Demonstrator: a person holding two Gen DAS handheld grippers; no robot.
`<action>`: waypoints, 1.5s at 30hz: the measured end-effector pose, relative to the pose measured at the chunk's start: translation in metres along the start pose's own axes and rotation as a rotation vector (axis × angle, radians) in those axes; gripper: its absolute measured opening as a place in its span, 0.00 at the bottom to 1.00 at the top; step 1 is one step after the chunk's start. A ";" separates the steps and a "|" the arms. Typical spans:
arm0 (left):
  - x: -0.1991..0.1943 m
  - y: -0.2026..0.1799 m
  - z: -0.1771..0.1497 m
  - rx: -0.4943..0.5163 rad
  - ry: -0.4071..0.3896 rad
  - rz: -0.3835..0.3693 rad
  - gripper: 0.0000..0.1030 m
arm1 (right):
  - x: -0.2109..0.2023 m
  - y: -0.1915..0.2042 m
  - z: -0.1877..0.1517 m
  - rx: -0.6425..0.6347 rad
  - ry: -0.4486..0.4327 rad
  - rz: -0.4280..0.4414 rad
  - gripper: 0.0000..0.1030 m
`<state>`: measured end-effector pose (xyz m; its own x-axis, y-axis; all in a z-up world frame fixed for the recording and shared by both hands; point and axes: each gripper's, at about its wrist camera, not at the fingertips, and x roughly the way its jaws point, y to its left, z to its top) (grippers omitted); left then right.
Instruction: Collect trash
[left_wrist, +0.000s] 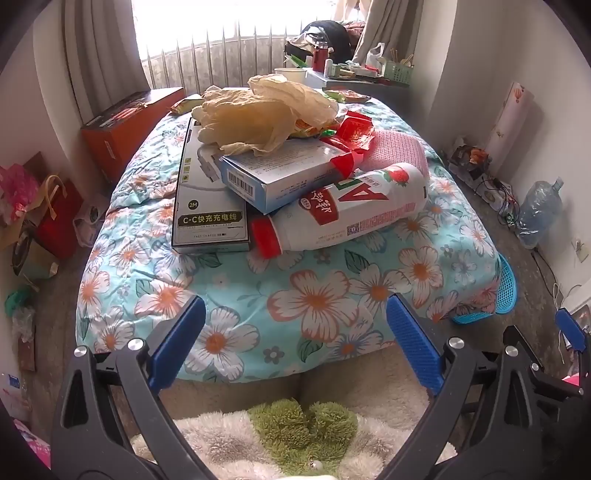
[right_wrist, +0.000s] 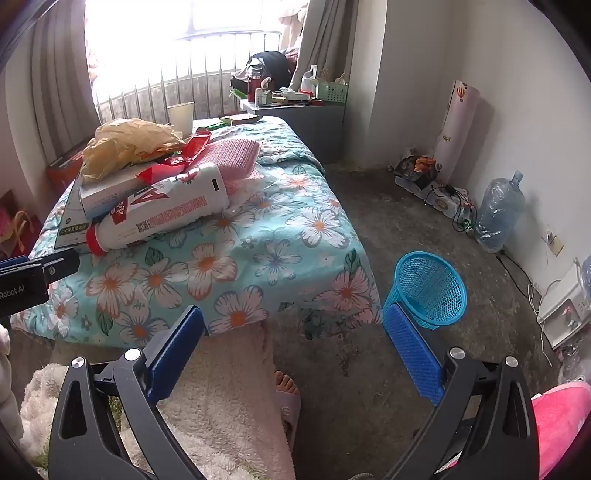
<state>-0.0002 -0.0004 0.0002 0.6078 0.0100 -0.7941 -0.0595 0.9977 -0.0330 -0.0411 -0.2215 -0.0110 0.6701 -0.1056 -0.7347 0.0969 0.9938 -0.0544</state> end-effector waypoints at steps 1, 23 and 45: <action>0.000 0.000 0.000 -0.001 0.001 -0.001 0.91 | 0.000 0.000 0.000 0.001 -0.001 0.001 0.94; 0.002 0.001 -0.001 -0.007 0.008 -0.004 0.91 | -0.001 0.000 0.001 0.001 0.000 0.004 0.94; 0.005 0.003 -0.004 -0.008 0.013 -0.005 0.91 | 0.002 0.001 0.001 0.002 0.003 0.003 0.94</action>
<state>-0.0002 0.0022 -0.0060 0.5976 0.0039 -0.8018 -0.0628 0.9971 -0.0419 -0.0391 -0.2207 -0.0115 0.6686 -0.1024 -0.7366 0.0965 0.9940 -0.0507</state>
